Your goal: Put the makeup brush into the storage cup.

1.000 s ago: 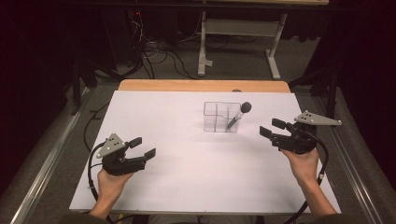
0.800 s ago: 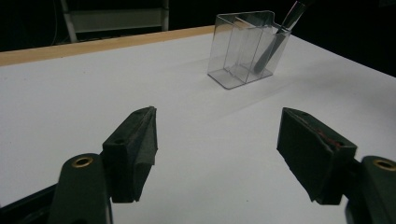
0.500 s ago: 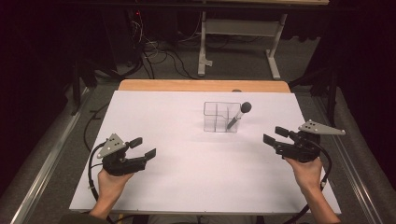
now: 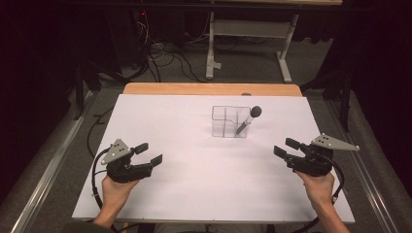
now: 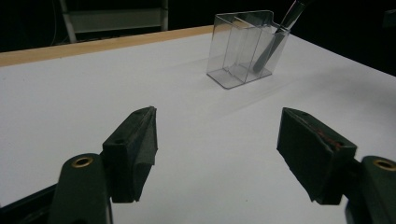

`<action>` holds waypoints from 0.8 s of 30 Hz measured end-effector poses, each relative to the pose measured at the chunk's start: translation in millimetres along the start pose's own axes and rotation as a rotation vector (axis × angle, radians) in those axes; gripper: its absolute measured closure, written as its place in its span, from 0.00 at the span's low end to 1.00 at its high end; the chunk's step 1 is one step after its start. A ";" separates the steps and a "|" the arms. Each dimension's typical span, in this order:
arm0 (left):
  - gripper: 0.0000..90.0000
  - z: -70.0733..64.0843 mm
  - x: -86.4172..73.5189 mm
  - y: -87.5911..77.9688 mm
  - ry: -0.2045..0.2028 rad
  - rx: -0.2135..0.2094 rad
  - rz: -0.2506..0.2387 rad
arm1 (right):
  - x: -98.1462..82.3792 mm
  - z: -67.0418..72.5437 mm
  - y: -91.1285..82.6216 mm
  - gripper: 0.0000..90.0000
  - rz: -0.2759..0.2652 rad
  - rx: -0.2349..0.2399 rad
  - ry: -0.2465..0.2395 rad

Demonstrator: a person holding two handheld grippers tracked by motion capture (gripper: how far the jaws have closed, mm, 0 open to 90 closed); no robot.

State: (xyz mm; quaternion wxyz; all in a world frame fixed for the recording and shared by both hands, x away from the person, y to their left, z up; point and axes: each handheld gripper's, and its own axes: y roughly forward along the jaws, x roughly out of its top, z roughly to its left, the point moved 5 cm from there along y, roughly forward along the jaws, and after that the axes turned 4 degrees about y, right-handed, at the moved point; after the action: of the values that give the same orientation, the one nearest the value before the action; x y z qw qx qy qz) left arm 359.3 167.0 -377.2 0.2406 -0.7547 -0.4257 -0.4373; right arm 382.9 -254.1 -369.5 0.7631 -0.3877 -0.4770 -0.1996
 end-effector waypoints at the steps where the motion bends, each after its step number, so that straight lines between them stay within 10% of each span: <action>1: 0.32 0.0 0.3 0.0 -0.003 0.000 -0.003 | -0.7 0.1 0.0 0.42 0.004 0.003 -0.001; 24: 0.32 -1.8 -0.2 -1.2 0.005 -0.006 0.001 | -31.8 1.0 9.9 0.39 0.027 -0.018 -0.010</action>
State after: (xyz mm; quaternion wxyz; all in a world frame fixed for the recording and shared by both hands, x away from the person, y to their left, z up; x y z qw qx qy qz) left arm 357.5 166.3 -376.4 0.2397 -0.7546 -0.4232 -0.4405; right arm 374.2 -249.3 -401.4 0.7600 -0.4017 -0.4736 -0.1917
